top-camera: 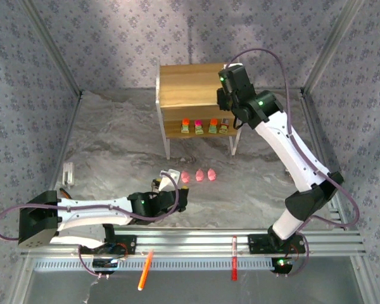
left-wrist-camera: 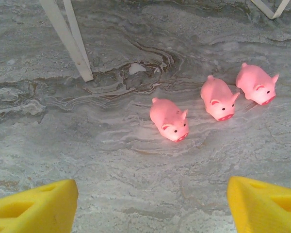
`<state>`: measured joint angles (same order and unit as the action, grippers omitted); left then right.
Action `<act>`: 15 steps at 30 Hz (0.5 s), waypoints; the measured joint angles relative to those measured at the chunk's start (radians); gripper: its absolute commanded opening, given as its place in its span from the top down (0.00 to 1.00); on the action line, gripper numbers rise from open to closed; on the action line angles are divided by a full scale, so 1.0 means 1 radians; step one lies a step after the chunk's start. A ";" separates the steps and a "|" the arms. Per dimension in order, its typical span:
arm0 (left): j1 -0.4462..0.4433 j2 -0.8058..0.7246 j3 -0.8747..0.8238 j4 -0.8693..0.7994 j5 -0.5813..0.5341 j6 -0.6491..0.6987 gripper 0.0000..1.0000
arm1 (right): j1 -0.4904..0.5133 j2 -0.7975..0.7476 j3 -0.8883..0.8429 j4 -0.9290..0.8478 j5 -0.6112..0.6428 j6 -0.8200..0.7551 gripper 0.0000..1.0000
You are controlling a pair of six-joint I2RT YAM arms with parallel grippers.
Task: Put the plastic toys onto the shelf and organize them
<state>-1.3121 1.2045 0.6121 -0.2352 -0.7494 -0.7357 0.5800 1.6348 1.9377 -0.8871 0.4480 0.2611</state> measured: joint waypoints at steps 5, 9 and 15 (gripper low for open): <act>0.000 0.000 0.000 0.000 0.000 -0.007 0.20 | 0.000 0.004 0.008 -0.006 0.000 0.000 0.59; -0.001 0.000 0.000 0.000 0.000 -0.010 0.20 | 0.000 0.004 0.016 -0.008 0.000 0.000 0.57; -0.004 0.000 0.000 -0.001 -0.003 -0.014 0.20 | 0.003 0.004 0.027 -0.009 0.002 -0.004 0.53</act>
<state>-1.3159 1.2041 0.6117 -0.2359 -0.7521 -0.7494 0.5831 1.6386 1.9648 -0.8959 0.4500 0.2573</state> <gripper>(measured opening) 0.801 0.461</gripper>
